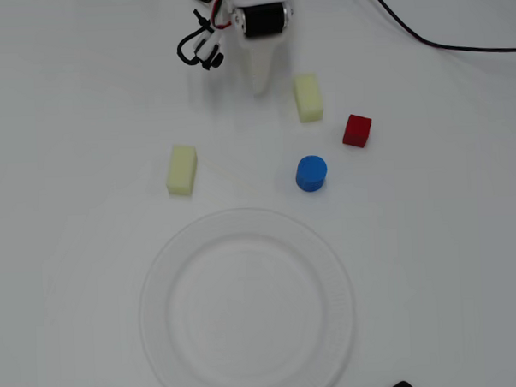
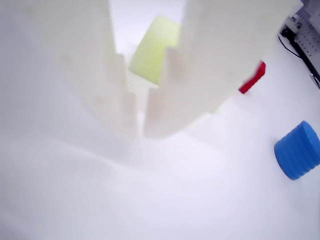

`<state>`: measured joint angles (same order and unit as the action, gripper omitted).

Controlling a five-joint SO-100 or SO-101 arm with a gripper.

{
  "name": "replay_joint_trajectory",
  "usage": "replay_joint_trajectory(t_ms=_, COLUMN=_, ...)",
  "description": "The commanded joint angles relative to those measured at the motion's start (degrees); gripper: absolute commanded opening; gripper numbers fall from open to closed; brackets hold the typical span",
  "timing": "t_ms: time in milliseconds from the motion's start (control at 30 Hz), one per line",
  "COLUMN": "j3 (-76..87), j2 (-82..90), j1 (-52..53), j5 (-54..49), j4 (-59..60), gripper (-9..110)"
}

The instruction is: Grasp a blue block and put it in the dish.

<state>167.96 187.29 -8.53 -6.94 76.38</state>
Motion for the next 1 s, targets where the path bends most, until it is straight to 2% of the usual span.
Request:
replay_joint_trajectory(t_ms=0, j3=-4.92, j2=-8.26, j1=1.93, j5=-1.14, j4=1.49, gripper=0)
replay_joint_trajectory(t_ms=233, j3=-7.65, j2=-11.60, j1=2.46, j5=-0.09, j4=1.76, gripper=0)
replay_joint_trajectory(t_ms=567, j3=-35.77, j2=-45.79, j1=0.88, j5=-1.49, j4=5.27, gripper=3)
replay_joint_trajectory(t_ms=633, j3=-42.28, j2=-52.38, j1=-1.14, j5=-1.49, j4=6.86, gripper=6)
replay_joint_trajectory(t_ms=767, j3=-53.00, j2=-63.72, j1=-4.83, j5=-1.58, j4=8.17, gripper=19)
replay_joint_trajectory(t_ms=967, j3=-65.48, j2=-79.01, j1=-9.14, j5=-0.18, j4=8.17, gripper=30)
